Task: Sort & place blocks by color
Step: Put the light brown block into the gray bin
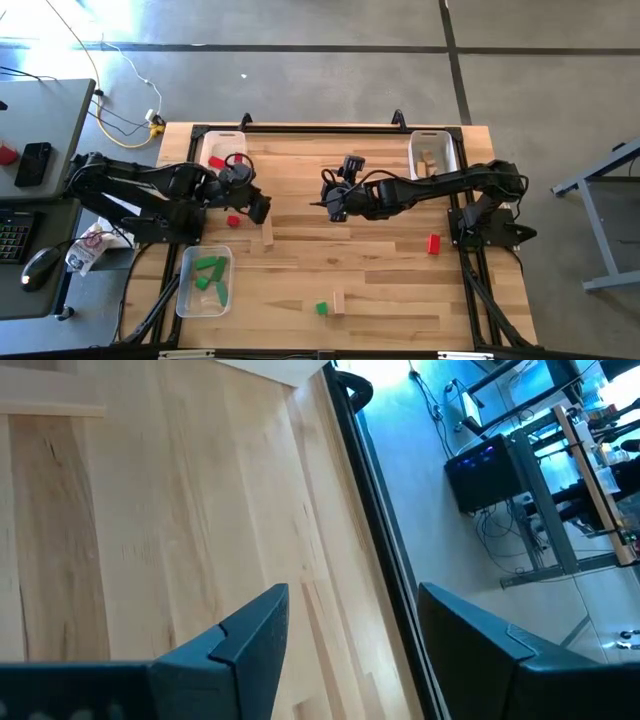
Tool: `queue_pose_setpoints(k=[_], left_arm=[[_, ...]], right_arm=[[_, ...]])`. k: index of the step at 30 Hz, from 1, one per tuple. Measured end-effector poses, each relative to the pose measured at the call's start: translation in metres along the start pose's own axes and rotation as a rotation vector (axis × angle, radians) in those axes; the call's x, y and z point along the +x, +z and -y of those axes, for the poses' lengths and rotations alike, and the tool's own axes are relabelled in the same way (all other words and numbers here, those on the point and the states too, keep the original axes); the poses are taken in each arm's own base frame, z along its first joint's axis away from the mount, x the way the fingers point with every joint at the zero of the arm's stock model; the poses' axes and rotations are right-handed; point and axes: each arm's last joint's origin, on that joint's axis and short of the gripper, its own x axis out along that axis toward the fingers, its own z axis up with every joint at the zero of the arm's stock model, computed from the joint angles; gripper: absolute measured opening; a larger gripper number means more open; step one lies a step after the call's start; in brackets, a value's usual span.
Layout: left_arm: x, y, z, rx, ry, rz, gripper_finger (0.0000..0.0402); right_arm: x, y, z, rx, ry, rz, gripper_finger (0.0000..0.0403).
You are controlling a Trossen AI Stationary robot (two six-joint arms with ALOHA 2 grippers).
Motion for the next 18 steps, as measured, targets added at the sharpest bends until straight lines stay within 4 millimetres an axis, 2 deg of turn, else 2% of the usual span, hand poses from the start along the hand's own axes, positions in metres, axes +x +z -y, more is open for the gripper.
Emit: queue_pose_setpoints(k=[10, 18], left_arm=[[0.031, -0.009, 0.011, -0.21, 0.112, -0.07, 0.02], [0.059, -0.019, 0.019, -0.295, 0.214, -0.104, 0.02]], right_arm=[[0.0, 0.0, 0.0, 0.004, 0.001, 0.0, 0.0209], [0.0, -0.001, -0.002, 0.001, 0.056, -0.006, 0.0209]])
